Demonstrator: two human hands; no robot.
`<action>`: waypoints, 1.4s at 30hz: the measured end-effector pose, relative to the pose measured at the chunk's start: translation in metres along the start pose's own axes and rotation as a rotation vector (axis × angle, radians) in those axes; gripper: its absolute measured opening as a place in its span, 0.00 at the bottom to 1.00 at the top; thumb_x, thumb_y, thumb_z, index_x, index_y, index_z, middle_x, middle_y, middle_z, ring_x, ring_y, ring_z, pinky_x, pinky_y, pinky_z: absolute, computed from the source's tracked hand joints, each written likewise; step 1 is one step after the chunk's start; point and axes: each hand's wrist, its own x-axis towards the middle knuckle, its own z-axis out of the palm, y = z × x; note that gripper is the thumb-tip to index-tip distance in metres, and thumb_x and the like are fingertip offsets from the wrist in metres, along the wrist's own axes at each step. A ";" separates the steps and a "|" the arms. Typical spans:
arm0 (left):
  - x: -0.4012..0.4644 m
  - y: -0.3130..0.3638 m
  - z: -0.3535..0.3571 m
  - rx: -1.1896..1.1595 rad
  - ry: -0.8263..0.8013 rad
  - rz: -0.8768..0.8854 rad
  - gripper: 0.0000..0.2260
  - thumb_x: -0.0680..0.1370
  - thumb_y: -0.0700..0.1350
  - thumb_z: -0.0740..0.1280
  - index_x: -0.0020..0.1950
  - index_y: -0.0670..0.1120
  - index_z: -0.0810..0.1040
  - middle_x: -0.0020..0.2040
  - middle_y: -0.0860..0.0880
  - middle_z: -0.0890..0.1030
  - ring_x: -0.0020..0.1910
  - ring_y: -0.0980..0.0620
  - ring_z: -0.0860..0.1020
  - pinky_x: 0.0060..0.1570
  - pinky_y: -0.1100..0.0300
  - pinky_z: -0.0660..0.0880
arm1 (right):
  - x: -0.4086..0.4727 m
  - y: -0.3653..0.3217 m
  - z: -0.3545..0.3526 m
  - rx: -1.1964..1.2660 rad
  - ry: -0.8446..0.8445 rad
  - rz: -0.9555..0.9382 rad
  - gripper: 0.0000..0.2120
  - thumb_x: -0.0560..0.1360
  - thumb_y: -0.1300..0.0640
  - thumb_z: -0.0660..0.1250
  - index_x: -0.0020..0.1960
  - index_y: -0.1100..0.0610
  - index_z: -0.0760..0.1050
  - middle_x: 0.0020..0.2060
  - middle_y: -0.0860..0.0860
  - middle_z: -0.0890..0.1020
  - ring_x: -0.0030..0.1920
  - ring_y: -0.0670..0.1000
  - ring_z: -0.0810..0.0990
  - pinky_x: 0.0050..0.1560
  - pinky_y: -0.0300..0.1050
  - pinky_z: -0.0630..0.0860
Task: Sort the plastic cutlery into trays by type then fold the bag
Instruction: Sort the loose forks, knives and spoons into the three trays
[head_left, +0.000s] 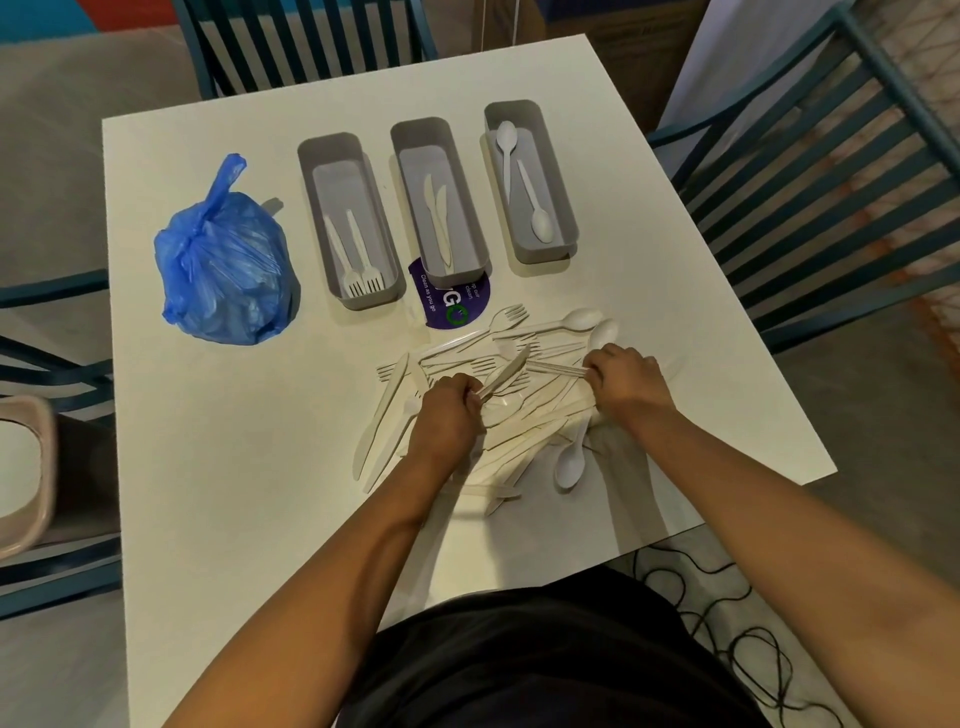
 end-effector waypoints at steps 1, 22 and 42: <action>-0.001 0.001 -0.001 -0.005 0.002 -0.005 0.08 0.79 0.39 0.59 0.53 0.41 0.78 0.49 0.41 0.80 0.49 0.44 0.78 0.51 0.49 0.77 | 0.000 0.000 0.000 -0.017 0.005 -0.002 0.14 0.81 0.56 0.55 0.62 0.56 0.74 0.57 0.54 0.77 0.56 0.58 0.74 0.55 0.50 0.67; 0.013 0.033 -0.012 -0.358 0.051 -0.229 0.13 0.78 0.37 0.58 0.59 0.39 0.77 0.48 0.46 0.80 0.46 0.48 0.78 0.48 0.60 0.74 | 0.023 -0.026 -0.053 1.138 -0.056 0.387 0.09 0.81 0.55 0.56 0.50 0.57 0.73 0.33 0.52 0.72 0.29 0.48 0.67 0.23 0.34 0.63; 0.154 0.100 -0.088 -0.558 0.232 -0.367 0.11 0.77 0.32 0.61 0.56 0.40 0.78 0.48 0.43 0.81 0.42 0.50 0.80 0.44 0.55 0.80 | 0.178 -0.048 -0.126 0.703 -0.012 0.154 0.17 0.77 0.69 0.58 0.65 0.62 0.66 0.53 0.59 0.74 0.50 0.56 0.75 0.48 0.42 0.71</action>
